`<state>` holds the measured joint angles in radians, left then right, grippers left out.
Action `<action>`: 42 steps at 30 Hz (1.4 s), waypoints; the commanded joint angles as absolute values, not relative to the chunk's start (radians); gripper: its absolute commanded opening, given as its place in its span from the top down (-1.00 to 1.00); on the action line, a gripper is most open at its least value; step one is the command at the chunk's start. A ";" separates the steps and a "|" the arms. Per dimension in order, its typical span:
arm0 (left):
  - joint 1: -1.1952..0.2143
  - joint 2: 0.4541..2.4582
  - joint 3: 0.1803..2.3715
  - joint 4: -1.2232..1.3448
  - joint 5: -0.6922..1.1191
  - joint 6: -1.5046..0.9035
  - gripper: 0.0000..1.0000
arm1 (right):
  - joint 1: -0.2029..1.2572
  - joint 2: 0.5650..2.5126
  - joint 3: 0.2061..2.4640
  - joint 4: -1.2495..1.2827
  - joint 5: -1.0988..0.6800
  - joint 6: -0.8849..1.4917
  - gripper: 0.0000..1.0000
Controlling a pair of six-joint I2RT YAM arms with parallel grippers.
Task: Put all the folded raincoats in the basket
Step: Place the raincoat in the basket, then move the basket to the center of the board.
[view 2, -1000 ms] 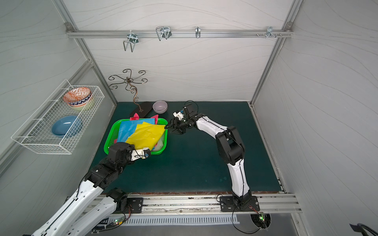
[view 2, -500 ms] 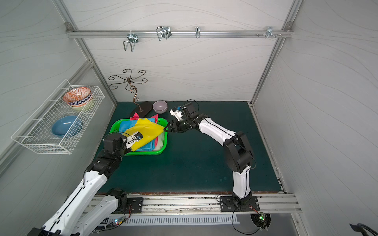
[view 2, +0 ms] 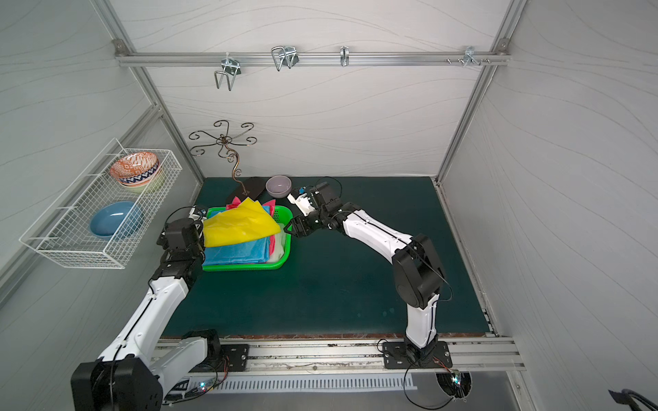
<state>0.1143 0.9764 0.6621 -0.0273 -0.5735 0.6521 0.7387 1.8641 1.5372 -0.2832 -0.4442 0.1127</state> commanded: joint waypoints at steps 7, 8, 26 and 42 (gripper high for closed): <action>0.157 0.873 0.713 -0.194 -0.612 0.333 -0.99 | 0.758 1.997 1.712 -0.373 -0.418 0.290 -0.34; 0.157 0.851 0.708 -0.222 -0.589 0.302 -0.99 | 0.763 2.003 1.715 -0.364 -0.404 0.317 -0.34; 0.156 0.900 0.842 -0.416 -0.464 0.040 -0.99 | 0.888 2.139 1.767 -0.592 0.030 0.645 -0.24; 0.113 0.908 0.884 -0.537 -0.343 -0.163 -0.99 | 0.897 2.091 1.676 -0.670 0.258 0.719 0.08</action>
<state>0.1425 0.9257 0.8841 -0.5545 -0.3904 -0.1413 0.9043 2.1429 1.7535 -0.5694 0.1051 0.6888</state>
